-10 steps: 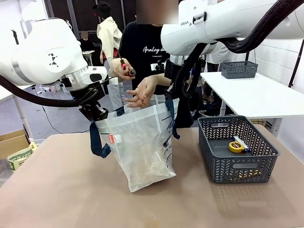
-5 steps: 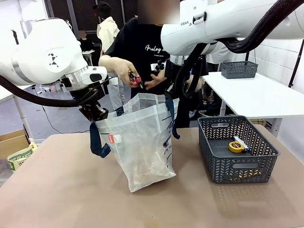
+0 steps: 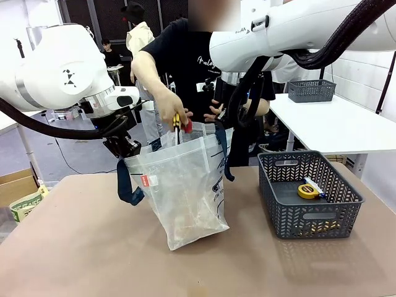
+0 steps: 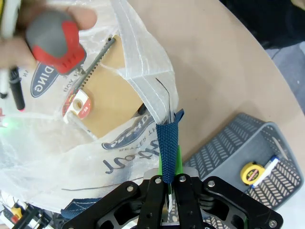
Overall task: Transfer purchased items from the store into the shopping bag.
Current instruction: Move the Reusable shopping bag to the right side of the table.
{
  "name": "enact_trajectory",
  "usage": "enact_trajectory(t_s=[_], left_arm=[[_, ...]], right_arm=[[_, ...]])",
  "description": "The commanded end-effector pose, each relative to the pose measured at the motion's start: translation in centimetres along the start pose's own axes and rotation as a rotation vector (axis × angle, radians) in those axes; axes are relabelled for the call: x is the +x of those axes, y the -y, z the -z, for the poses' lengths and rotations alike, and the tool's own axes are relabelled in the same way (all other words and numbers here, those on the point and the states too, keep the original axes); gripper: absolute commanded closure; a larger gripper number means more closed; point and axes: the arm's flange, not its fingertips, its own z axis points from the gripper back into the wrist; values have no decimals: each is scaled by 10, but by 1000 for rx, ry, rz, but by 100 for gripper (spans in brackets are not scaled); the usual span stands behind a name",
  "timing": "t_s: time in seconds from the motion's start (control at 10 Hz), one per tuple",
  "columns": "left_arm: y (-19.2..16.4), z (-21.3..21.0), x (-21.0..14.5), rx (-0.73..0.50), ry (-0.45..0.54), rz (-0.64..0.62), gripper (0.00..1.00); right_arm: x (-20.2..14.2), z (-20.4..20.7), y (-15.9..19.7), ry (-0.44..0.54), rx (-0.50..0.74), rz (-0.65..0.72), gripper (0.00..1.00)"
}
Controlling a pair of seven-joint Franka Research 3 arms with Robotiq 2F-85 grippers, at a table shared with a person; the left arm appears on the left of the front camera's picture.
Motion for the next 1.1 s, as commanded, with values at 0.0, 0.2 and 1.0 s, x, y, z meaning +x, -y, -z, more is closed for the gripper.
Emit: enact_trajectory(t_s=[0.0, 0.2, 1.0], left_arm=[[-1, 0, -1, -1, -1, 1, 100], [-1, 0, -1, -1, -1, 1, 100], [-1, 0, -1, -1, -1, 1, 100]], right_arm=[[-1, -1, 1, 0, -1, 14, 100], [-1, -1, 1, 0, -1, 14, 100], [-1, -1, 1, 0, -1, 14, 100]])
